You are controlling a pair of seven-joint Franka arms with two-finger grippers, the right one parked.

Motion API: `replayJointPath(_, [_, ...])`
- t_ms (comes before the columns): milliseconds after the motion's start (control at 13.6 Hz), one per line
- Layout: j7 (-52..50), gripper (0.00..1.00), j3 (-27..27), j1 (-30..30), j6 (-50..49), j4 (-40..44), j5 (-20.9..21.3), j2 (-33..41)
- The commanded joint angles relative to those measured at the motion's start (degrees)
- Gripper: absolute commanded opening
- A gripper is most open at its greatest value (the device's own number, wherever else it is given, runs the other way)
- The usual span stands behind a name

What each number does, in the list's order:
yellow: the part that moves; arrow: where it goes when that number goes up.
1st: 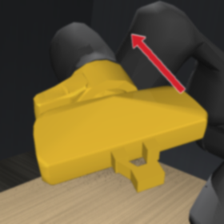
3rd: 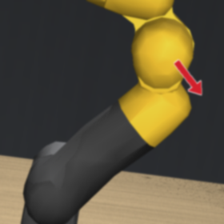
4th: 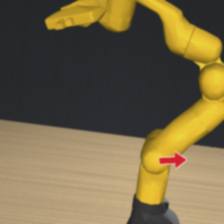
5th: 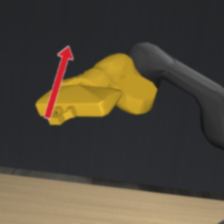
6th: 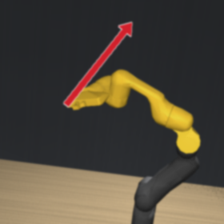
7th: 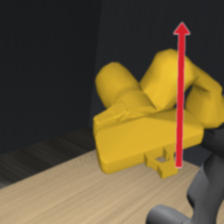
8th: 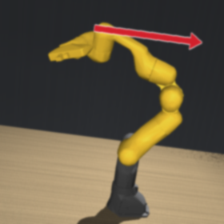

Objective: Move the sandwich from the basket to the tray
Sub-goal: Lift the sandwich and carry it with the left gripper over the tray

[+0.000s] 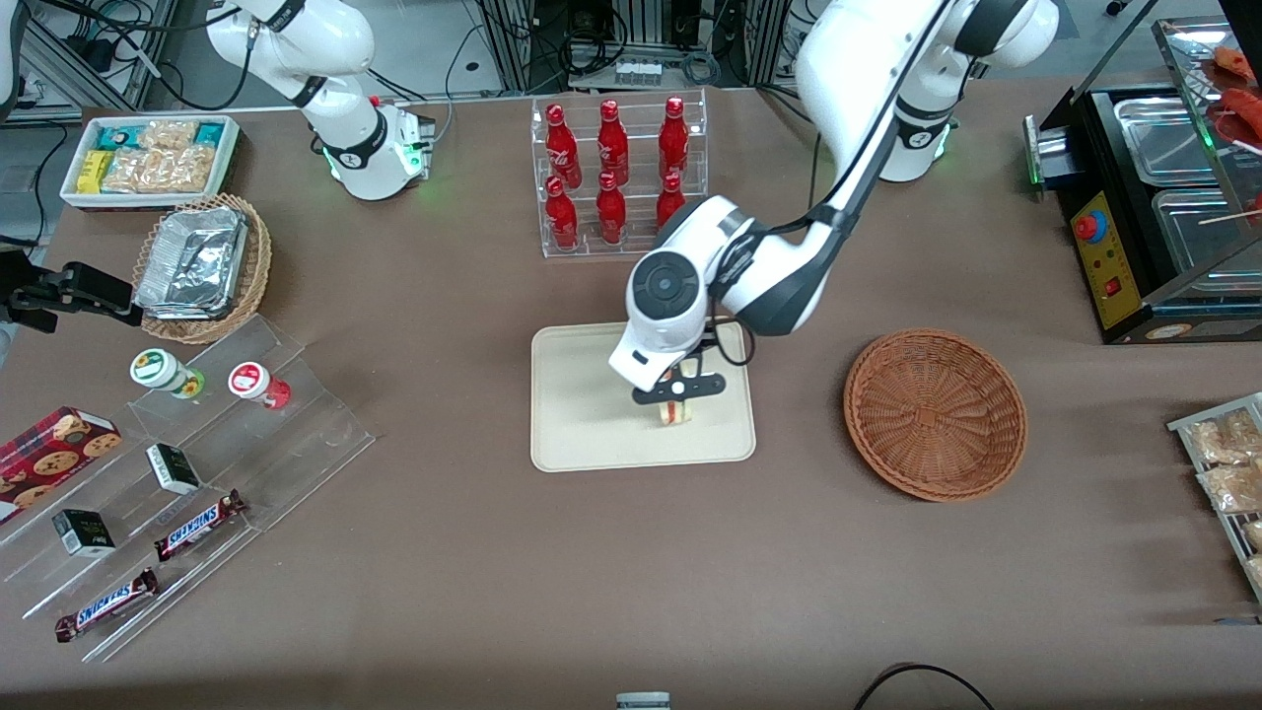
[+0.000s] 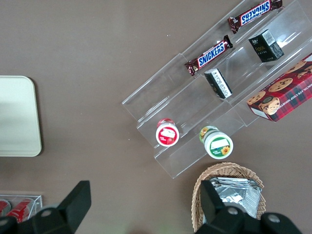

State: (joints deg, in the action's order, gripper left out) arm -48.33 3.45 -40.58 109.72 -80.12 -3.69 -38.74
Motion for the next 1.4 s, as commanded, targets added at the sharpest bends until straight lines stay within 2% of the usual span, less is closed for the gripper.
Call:
replayJointPath(0, [-2.9,0.0,-0.8,-2.2,2.1,4.2,-0.4,-4.1])
replayJointPath(1322, [-4.1,0.0,-0.8,-4.8,4.4,4.2,0.4,-7.1])
